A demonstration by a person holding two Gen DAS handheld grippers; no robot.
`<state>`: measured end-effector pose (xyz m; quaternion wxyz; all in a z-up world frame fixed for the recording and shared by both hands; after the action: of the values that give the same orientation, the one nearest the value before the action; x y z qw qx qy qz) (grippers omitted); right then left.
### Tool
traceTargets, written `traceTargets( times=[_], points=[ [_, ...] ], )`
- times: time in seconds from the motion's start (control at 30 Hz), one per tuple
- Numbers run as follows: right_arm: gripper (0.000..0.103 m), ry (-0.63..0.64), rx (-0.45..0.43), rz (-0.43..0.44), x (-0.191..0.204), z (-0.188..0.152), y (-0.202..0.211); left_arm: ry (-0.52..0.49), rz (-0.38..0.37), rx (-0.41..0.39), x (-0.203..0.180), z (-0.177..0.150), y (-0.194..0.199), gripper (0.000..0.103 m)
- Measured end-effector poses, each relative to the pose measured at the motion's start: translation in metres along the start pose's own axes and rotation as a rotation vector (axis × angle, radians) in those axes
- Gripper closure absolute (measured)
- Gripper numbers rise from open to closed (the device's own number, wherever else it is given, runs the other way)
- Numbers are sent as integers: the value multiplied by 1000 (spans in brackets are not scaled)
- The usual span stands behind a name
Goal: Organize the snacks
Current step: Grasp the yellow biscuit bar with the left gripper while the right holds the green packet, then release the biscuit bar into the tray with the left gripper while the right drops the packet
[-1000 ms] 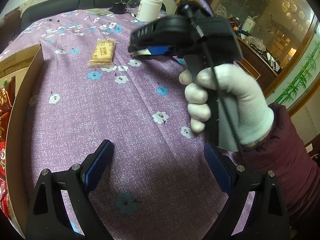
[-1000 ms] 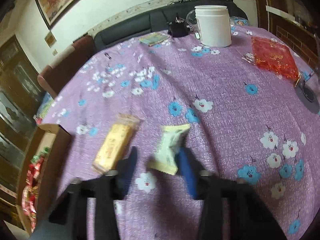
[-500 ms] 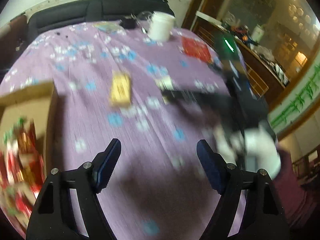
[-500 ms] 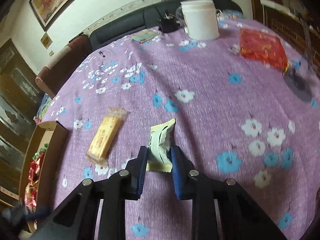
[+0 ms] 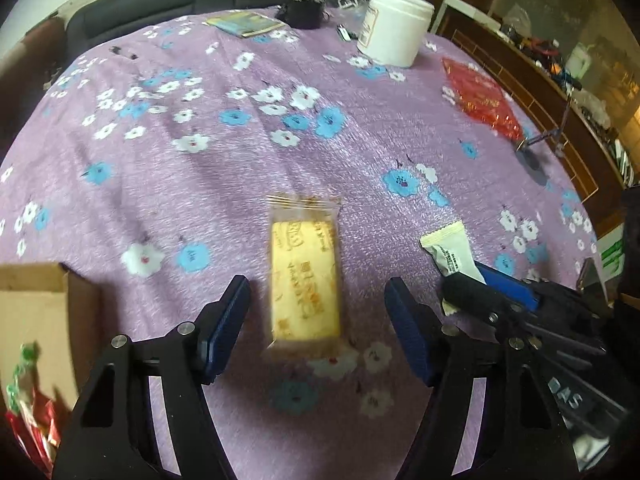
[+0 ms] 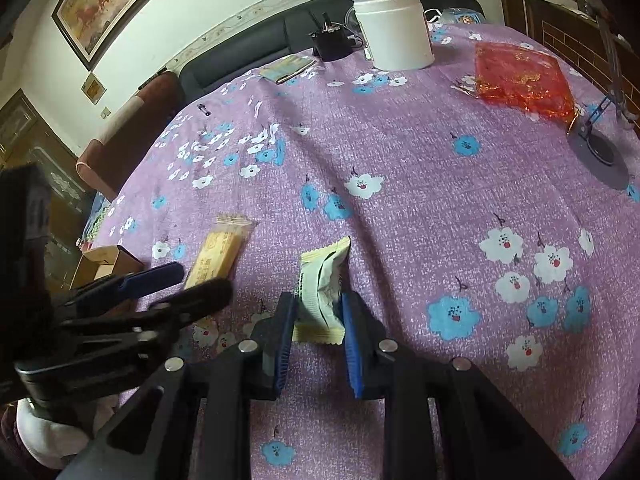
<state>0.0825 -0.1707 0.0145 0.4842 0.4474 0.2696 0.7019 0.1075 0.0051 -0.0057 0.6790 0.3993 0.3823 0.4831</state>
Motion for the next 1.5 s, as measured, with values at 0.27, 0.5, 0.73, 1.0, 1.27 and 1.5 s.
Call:
traceTargets(
  times=[0.27,0.5,0.73,1.0,1.27,1.5],
  points=[
    [76,0,-2,-3,0,1,0,-66,124,-42,-11,3,-5,69],
    [76,2,-51,-7,1,2,9,-15,51,-48,-5,-4,7,70],
    [77,19,-90,15,4,2,17,66,-99,-125,8,-33,57,70],
    [77,53,-133,38,14,-2,22,162,-128,-233,64,-91,130,70],
    [76,125,-138,-42,45,-24,19,340,-61,-277,165,-146,164,70],
    [77,221,-110,41,113,-38,33,409,-41,-277,218,-165,165,70]
  ],
)
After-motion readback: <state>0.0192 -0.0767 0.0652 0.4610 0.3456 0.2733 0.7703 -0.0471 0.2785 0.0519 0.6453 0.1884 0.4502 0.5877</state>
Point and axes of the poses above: each gripper's, at about its wrist camera, not at the fingertips, and y roughly against the way its jaws point, x to its left, z to its top, the point moved 2 cm from there along -y, roughly the way its jaws point, and after that the axes turned 5 degrees about x, right-handed, at the moved point
